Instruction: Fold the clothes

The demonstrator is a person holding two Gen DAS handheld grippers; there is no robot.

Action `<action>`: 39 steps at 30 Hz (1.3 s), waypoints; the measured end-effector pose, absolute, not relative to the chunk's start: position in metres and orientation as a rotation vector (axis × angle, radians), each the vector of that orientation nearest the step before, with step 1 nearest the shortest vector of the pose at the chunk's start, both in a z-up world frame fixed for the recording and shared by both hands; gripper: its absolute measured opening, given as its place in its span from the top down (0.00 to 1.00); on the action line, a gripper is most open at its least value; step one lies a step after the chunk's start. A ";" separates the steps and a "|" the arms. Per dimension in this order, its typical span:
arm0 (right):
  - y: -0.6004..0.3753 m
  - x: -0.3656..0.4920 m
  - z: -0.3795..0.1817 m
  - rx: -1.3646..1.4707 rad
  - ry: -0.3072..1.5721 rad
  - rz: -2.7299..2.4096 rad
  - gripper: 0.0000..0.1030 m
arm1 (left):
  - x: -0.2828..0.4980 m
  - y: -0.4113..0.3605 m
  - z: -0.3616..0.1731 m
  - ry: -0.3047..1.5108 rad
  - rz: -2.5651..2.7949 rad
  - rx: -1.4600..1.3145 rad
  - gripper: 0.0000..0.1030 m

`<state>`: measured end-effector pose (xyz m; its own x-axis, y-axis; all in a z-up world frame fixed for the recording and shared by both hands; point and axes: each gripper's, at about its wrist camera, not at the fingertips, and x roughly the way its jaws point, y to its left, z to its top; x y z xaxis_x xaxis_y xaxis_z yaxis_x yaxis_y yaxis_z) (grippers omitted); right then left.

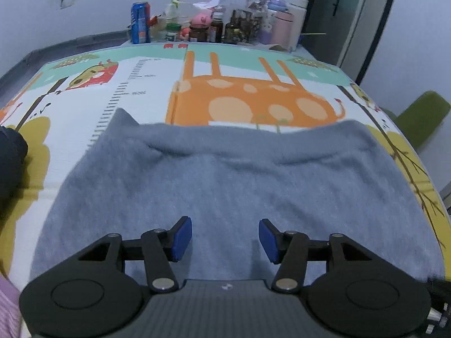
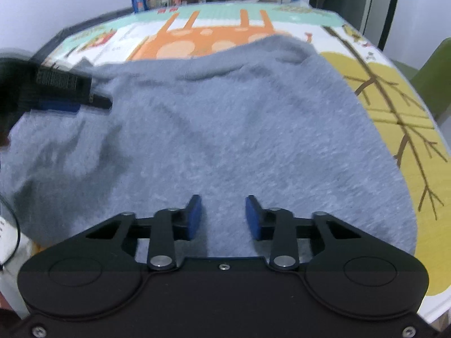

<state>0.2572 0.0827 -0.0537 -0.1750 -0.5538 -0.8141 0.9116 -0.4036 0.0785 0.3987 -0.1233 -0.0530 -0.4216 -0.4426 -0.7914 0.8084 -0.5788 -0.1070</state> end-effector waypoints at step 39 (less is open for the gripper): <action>0.074 0.233 -0.070 0.997 0.422 -1.778 0.92 | 0.435 -0.112 -0.089 0.622 -1.966 0.862 0.39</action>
